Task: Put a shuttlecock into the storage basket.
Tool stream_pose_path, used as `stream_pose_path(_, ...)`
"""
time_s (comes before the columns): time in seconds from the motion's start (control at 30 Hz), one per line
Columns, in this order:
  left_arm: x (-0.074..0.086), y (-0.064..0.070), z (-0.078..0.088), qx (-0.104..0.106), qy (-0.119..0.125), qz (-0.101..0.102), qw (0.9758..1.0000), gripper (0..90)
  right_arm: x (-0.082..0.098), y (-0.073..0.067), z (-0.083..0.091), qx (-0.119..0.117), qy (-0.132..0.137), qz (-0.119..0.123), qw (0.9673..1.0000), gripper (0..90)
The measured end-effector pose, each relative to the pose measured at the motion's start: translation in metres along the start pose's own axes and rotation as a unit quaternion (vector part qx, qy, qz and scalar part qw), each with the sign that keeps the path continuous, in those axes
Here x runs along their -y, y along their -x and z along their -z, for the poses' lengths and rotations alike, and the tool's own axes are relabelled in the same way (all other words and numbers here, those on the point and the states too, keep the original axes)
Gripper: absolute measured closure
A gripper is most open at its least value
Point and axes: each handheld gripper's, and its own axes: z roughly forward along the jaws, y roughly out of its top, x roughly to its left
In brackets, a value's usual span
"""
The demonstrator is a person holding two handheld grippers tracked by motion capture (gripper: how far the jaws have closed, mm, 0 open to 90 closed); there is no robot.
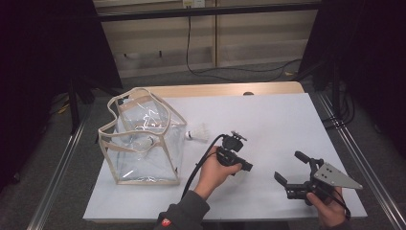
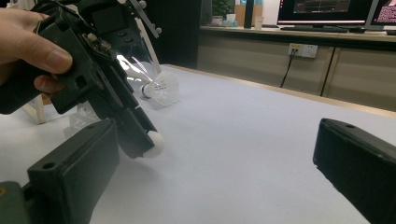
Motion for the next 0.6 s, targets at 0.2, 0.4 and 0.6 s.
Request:
stream_pose_path(0.2, -0.001, -0.003, 0.008, -0.001, 0.008, 0.004, 1.0000, 65.2, 0.000, 0.000, 0.000, 0.000, 0.000, -0.001, 1.0000, 0.3)
stream_pose_path(0.4, -0.005, -0.004, 0.018, 0.000, 0.014, 0.005, 0.9999, 65.2, 0.000, 0.000, 0.000, -0.001, 0.002, -0.001, 1.0000, 0.3)
stream_pose_path(0.6, -0.008, -0.004, 0.027, -0.003, 0.021, 0.005, 0.9998, 65.2, 0.000, 0.000, 0.000, -0.001, 0.000, -0.001, 1.0000, 0.3)
